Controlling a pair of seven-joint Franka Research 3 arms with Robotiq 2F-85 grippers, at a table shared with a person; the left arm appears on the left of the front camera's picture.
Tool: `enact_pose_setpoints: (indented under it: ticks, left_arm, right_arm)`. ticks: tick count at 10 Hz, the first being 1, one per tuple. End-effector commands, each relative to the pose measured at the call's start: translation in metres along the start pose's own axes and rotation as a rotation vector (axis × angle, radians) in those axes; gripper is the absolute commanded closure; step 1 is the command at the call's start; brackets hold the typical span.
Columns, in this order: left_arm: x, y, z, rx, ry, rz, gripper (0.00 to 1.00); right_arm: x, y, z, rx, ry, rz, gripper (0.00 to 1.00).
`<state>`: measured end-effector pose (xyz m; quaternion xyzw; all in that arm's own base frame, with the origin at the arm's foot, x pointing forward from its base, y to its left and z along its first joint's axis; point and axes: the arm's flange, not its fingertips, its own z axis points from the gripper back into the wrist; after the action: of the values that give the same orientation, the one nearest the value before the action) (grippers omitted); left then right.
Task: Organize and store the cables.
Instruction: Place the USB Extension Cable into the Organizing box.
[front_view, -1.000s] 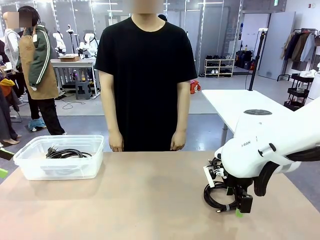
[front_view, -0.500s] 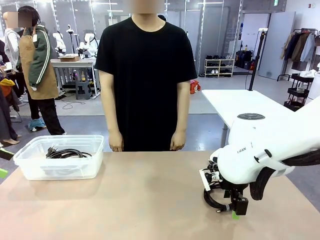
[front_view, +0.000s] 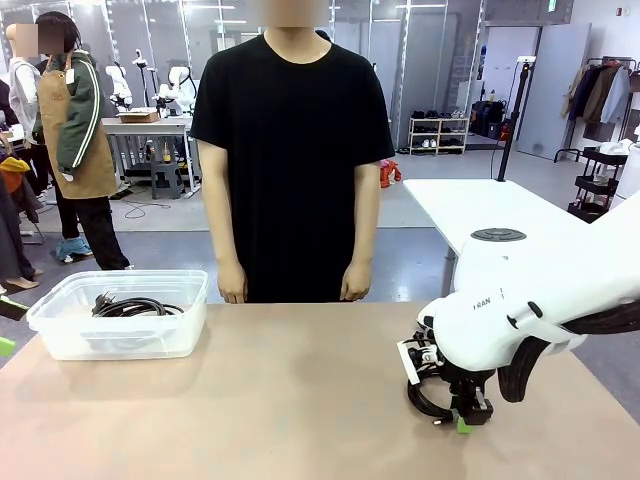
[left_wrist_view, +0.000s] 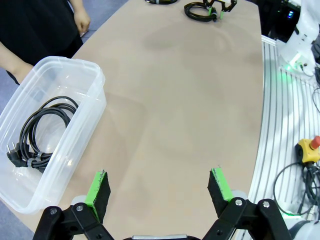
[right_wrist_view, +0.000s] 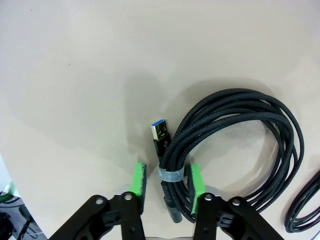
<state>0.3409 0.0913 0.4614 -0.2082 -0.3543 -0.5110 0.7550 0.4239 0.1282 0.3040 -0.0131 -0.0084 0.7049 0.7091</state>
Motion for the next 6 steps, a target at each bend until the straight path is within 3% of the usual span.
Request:
enact_pose_setpoints:
  ticks: [1, 2, 6]
  left_arm:
    - [0.000, 0.002, -0.001, -0.009, -0.024, -0.017, 0.00]
    - [0.000, 0.002, -0.001, -0.009, -0.024, -0.017, 0.00]
    - [0.000, 0.002, -0.001, -0.009, -0.024, -0.017, 0.00]
  right_arm:
    - [0.008, -0.002, 0.001, -0.019, 0.021, -0.025, 0.94]
    - [0.008, -0.002, 0.005, -0.019, 0.021, -0.024, 1.00]
    - [0.017, 0.002, 0.047, -0.004, 0.041, -0.038, 1.00]
